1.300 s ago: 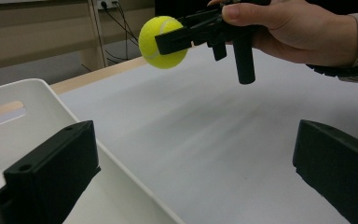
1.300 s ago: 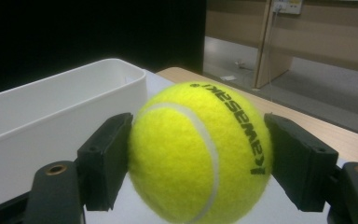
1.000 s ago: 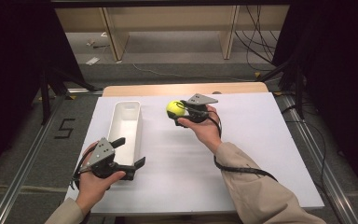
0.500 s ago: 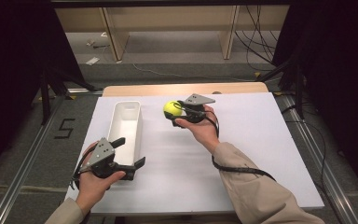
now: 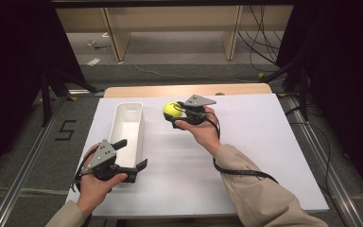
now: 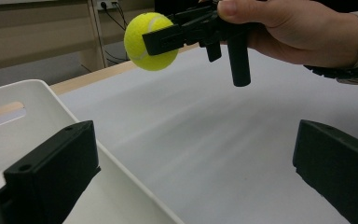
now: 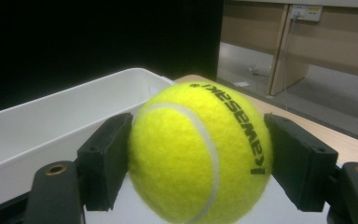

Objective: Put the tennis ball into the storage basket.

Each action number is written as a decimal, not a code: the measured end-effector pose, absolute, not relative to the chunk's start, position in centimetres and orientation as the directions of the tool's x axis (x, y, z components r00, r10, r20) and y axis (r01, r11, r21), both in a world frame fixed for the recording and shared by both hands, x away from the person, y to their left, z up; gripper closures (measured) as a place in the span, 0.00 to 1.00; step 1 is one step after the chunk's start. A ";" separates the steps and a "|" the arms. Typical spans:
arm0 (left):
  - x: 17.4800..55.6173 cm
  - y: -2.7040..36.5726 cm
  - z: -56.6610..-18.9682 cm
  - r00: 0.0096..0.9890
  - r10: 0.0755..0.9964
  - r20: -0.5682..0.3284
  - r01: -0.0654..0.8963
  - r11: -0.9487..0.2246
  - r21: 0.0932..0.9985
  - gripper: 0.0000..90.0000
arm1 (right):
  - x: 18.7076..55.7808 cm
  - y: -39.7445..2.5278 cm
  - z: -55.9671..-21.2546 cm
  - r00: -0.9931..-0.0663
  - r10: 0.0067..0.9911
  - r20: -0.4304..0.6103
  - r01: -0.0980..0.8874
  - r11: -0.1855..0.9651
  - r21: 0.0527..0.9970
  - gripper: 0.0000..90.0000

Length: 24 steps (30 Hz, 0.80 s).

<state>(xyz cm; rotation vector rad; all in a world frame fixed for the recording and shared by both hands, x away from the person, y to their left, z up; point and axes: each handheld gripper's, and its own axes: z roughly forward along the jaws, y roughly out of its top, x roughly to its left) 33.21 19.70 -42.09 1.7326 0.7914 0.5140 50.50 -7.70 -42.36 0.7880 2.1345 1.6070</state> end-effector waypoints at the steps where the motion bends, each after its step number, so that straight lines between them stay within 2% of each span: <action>1: 33.2 19.7 -42.1 0.682 0.730 -0.051 0.250 -0.167 0.954 0.00 | 50.5 -7.7 -42.4 -0.783 0.620 0.051 0.221 0.200 0.954 0.30; 24: 33.2 19.7 -42.1 0.681 0.731 -0.053 0.249 -0.163 0.955 0.00 | 50.2 -6.6 -42.1 -0.795 0.605 0.047 0.213 0.206 0.955 0.30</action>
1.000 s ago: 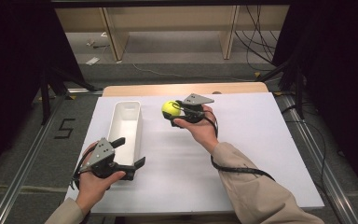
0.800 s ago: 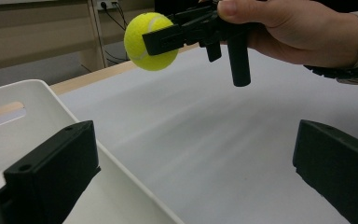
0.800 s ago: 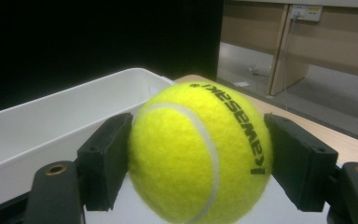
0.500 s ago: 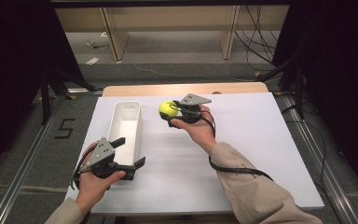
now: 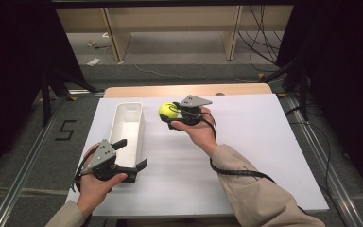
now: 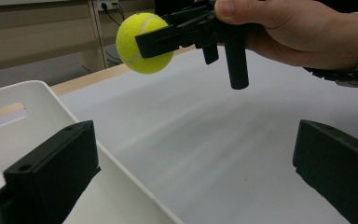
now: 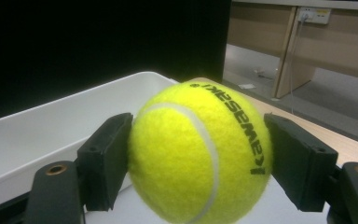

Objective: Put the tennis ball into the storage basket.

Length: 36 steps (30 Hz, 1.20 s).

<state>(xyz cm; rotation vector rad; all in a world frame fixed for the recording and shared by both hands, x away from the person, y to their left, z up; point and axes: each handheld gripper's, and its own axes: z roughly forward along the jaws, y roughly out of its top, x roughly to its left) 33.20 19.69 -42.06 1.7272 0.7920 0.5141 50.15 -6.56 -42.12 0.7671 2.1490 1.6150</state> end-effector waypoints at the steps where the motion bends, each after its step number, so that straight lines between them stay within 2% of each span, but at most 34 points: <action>1: 33.2 19.7 -42.1 0.681 0.731 -0.053 0.249 -0.163 0.955 0.00 | 50.1 -6.5 -42.1 -0.795 0.605 0.049 0.214 0.204 0.955 0.30; 36: 33.2 19.7 -42.1 0.682 0.730 -0.053 0.248 -0.163 0.955 0.00 | 50.2 -5.6 -41.9 -0.803 0.593 0.048 0.211 0.208 0.955 0.30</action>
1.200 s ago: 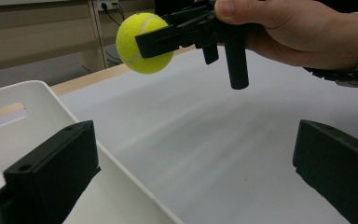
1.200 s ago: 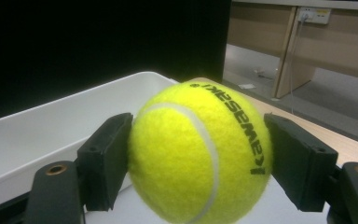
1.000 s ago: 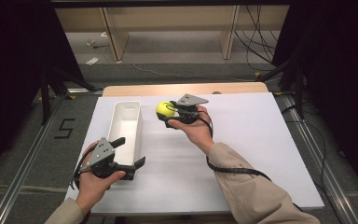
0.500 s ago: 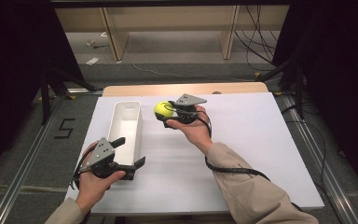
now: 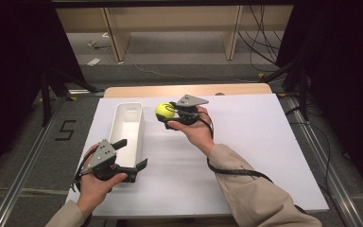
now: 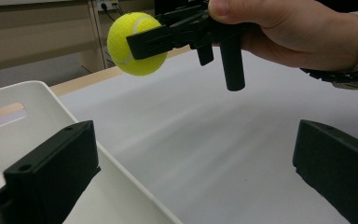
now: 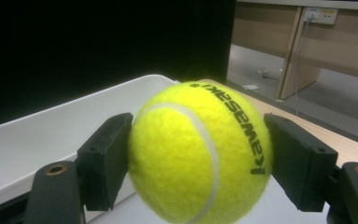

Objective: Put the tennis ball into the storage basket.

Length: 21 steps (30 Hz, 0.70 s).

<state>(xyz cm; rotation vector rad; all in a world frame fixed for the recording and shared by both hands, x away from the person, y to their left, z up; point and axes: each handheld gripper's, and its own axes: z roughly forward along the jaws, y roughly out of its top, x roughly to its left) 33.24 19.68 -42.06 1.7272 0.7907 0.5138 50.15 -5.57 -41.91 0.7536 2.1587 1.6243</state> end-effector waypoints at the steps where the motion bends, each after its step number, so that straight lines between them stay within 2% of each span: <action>1: 33.2 19.7 -42.1 0.682 0.730 -0.054 0.249 -0.162 0.955 0.00 | 50.1 -5.5 -41.9 -0.805 0.591 0.048 0.209 0.207 0.956 0.30; 21: 33.2 19.7 -42.0 0.682 0.730 -0.054 0.248 -0.161 0.955 0.00 | 50.0 -4.7 -41.8 -0.814 0.579 0.047 0.204 0.210 0.956 0.30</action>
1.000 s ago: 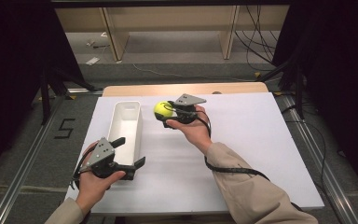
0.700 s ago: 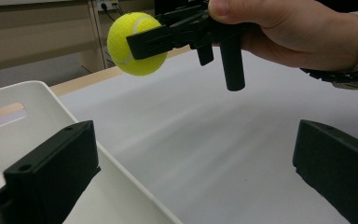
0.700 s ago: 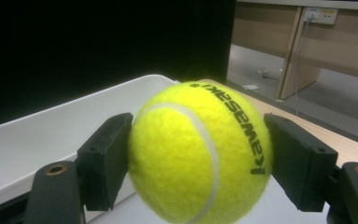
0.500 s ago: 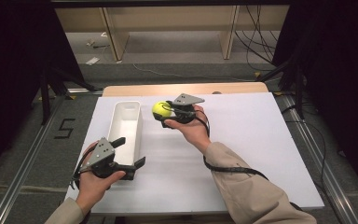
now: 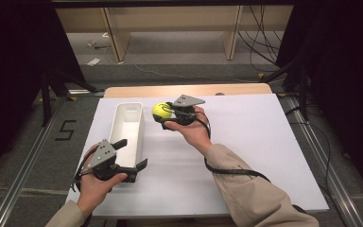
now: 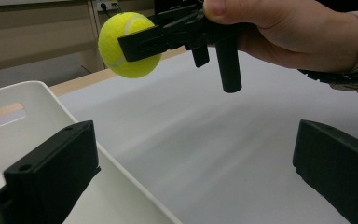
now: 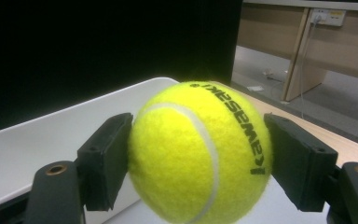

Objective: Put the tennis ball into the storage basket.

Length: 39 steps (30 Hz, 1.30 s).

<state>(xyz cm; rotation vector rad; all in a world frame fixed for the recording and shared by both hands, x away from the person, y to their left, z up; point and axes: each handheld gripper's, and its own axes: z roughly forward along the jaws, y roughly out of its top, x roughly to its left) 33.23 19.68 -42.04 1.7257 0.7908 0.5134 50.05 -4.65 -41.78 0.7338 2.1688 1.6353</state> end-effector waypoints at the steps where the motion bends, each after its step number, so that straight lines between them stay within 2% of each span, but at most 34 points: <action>1: 33.2 19.7 -42.0 0.682 0.730 -0.054 0.248 -0.161 0.955 0.00 | 50.1 -4.6 -41.8 -0.815 0.578 0.046 0.203 0.210 0.956 0.30; 39: 33.2 19.7 -42.0 0.682 0.729 -0.053 0.247 -0.161 0.956 0.00 | 50.0 -2.8 -41.2 -0.830 0.555 0.050 0.192 0.200 0.961 0.30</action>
